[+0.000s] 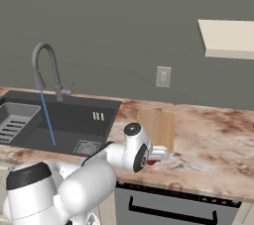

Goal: Turn on the sink faucet. Then move the bell pepper from the counter to the sink. Turn off the sink. Move the vegetable from the sink to the pot next to the stove. Finally move the pot to the front left burner.

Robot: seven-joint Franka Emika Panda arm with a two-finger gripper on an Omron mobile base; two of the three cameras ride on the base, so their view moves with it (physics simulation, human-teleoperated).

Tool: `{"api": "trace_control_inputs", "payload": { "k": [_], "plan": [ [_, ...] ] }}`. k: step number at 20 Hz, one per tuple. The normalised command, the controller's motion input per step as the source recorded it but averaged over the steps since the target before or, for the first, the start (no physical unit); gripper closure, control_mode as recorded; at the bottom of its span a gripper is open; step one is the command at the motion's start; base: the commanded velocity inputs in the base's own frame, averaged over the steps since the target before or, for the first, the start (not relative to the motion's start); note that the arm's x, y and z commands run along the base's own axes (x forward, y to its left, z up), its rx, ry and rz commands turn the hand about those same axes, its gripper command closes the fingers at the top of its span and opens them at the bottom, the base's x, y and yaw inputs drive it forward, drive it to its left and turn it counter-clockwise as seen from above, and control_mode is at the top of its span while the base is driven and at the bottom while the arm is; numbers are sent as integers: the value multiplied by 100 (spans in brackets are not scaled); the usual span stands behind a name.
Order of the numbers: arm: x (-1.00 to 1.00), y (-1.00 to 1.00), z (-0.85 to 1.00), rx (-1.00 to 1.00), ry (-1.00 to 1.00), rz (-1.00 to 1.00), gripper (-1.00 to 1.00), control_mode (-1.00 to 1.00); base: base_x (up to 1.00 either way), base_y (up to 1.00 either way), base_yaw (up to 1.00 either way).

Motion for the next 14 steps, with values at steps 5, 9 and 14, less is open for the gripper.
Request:
{"api": "trace_control_inputs", "payload": {
  "k": [5, 9, 14],
  "plan": [
    [2, 0, -18, 0, 0, 0, 100, -100, 0, 0, 0],
    [0, 0, -14, 0, 0, 0, 100, -100, 0, 0, 0],
    [-1, 30, 10, 4, 0, 0, 100, -100, 0, 0, 0]
  ]
}}
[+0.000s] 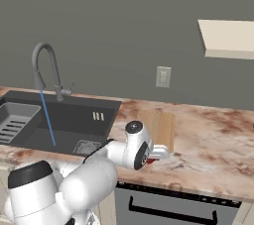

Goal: Turn on the sink faucet. Then move the bell pepper from the counter to the sink. Turn off the sink. Move the vegetable from the sink to the pot next to the stove. Finally move the pot to the front left burner.

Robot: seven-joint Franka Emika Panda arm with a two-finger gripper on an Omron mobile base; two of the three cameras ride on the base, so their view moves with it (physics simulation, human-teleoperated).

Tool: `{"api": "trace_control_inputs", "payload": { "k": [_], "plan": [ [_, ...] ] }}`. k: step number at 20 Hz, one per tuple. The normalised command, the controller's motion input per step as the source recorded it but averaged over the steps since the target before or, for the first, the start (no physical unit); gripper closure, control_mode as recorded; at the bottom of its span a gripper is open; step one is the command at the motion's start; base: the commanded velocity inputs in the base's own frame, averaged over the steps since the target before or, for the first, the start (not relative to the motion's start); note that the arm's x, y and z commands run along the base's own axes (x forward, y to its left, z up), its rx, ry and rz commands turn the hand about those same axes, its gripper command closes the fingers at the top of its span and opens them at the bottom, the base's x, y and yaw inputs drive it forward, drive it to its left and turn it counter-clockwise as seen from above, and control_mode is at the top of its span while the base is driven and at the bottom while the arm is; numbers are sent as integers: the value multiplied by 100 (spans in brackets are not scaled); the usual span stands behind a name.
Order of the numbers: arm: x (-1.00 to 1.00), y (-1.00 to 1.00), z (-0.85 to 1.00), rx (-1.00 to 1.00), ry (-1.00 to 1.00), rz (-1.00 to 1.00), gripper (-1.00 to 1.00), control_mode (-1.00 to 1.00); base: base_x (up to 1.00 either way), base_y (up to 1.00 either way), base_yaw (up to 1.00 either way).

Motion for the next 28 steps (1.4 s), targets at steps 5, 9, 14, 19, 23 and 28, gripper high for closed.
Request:
{"api": "trace_control_inputs", "payload": {
  "k": [5, 9, 14, 19, 23, 28],
  "plan": [
    [14, 83, 28, 4, 0, 2, 100, -100, 0, 0, 0],
    [56, 100, 10, 4, 1, 8, 100, -100, 0, 0, 0],
    [80, 100, 1, 5, 7, 11, 100, -100, 0, 0, 0],
    [81, 100, 0, 5, 11, 14, 100, -100, 0, 0, 0],
    [62, 100, 0, 2, 13, 12, 100, -100, 0, 0, 0],
    [38, 93, -3, 0, 11, 3, 100, -100, 0, 0, 0]
  ]
}}
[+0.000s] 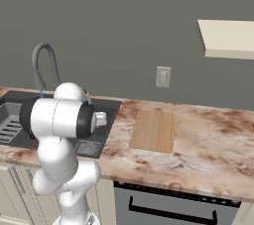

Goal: Turn on the sink faucet. Then move the bell pepper from the counter to the sink. Turn off the sink. Move the vegetable from the sink to the pot next to the stove. Finally move the pot to the front left burner.

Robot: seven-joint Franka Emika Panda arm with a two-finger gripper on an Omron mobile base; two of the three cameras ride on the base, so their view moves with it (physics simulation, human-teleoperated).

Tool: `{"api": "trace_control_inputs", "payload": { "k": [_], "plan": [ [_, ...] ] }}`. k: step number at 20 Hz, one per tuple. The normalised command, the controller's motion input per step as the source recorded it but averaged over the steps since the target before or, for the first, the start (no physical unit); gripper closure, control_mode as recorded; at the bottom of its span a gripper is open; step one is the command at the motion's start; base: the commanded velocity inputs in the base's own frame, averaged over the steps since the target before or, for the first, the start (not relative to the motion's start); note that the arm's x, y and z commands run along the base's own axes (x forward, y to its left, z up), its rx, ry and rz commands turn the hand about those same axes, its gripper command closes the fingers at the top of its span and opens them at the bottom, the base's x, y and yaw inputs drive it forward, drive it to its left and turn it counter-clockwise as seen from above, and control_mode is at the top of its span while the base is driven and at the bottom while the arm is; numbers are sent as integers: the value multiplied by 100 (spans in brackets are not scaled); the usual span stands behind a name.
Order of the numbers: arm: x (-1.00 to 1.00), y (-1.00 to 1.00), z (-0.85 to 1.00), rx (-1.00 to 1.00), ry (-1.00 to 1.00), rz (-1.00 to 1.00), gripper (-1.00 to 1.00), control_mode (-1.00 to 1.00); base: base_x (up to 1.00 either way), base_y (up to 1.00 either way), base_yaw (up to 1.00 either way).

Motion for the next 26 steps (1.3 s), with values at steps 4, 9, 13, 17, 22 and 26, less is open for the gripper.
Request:
{"api": "trace_control_inputs", "payload": {
  "k": [4, 9, 13, 17, 22, 26],
  "plan": [
    [25, 45, -18, 0, 11, 0, 100, -100, 0, 0, 0],
    [4, 6, -31, 0, 4, 3, 100, -100, 0, 0, 0],
    [2, 1, -46, 0, 0, 2, 100, -100, 0, 0, 0],
    [3, 5, -48, 0, 0, 1, 100, -100, 0, 0, 0],
    [1, 13, -47, 0, 0, 0, 100, -100, 0, 0, 0],
    [8, 21, -35, 0, 0, 0, 100, -100, 0, 0, 0]
  ]
}}
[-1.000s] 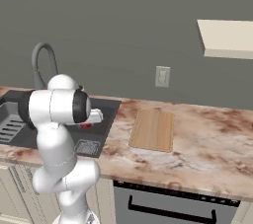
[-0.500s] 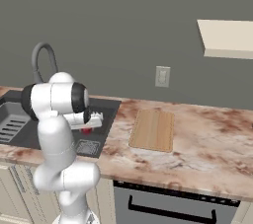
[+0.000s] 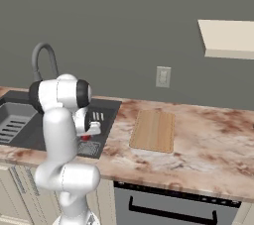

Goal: Turn on the sink faucet. Then move the bell pepper from the counter to the sink. Turn off the sink. Move the vegetable from the sink to the pot next to the stove. Finally move the pot to the front left burner.

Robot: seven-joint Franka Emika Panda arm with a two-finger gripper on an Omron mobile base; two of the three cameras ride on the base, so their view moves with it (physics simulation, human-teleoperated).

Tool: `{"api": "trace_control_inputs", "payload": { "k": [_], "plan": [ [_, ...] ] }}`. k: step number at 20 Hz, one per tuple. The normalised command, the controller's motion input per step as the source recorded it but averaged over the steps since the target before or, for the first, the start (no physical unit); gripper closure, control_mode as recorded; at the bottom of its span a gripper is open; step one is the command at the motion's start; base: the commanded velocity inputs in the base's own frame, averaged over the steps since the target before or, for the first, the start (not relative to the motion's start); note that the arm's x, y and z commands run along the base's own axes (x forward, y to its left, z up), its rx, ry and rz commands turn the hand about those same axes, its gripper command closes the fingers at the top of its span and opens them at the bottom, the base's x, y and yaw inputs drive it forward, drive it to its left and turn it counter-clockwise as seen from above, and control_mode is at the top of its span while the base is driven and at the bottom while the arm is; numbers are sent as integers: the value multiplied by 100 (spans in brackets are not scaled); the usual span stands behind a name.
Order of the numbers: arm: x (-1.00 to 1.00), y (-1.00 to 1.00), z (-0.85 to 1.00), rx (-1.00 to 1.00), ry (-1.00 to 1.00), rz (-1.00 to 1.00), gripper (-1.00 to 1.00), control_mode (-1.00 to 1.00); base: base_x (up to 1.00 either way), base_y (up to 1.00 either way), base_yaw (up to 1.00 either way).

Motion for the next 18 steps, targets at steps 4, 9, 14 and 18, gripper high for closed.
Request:
{"api": "trace_control_inputs", "payload": {
  "k": [4, 9, 14, 18],
  "plan": [
    [2, 15, -31, 0, 0, 0, 100, -100, 0, 0, 0],
    [9, 14, -17, 0, 0, 0, 100, -100, 0, 0, 0],
    [15, 17, -12, 0, 1, 0, 100, -100, 0, 0, 0],
    [19, 18, -14, 0, 2, 0, 100, -100, 0, 0, 0]
  ]
}}
